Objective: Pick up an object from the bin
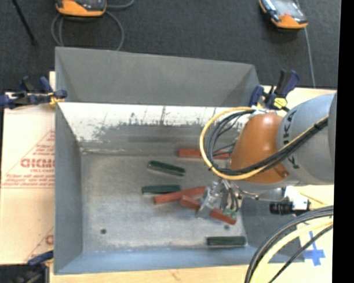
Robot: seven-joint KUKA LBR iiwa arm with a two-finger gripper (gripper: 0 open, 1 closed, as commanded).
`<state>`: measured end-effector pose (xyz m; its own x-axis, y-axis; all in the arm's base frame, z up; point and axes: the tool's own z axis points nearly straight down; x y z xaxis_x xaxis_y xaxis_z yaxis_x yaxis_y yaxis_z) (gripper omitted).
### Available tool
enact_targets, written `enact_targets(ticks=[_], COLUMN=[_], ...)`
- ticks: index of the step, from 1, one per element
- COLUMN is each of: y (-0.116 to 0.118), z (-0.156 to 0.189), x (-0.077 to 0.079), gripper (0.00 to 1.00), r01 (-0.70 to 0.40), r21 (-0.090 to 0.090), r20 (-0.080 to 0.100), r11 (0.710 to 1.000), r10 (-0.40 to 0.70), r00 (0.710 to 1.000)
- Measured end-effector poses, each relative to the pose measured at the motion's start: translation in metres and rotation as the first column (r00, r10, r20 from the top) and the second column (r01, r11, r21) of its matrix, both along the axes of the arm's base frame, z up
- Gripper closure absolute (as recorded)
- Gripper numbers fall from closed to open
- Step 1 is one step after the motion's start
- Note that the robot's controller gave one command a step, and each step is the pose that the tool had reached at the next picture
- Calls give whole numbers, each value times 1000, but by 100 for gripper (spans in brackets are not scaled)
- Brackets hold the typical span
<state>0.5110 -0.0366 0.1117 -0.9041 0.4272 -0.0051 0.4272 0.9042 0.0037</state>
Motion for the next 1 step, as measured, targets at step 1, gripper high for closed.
enact_targets(ticks=[1], y=[0], z=[56], x=[2], gripper=[100], r01=[-8], r21=[-1], r20=[2], r11=[1000], r10=[8], r00=[1000])
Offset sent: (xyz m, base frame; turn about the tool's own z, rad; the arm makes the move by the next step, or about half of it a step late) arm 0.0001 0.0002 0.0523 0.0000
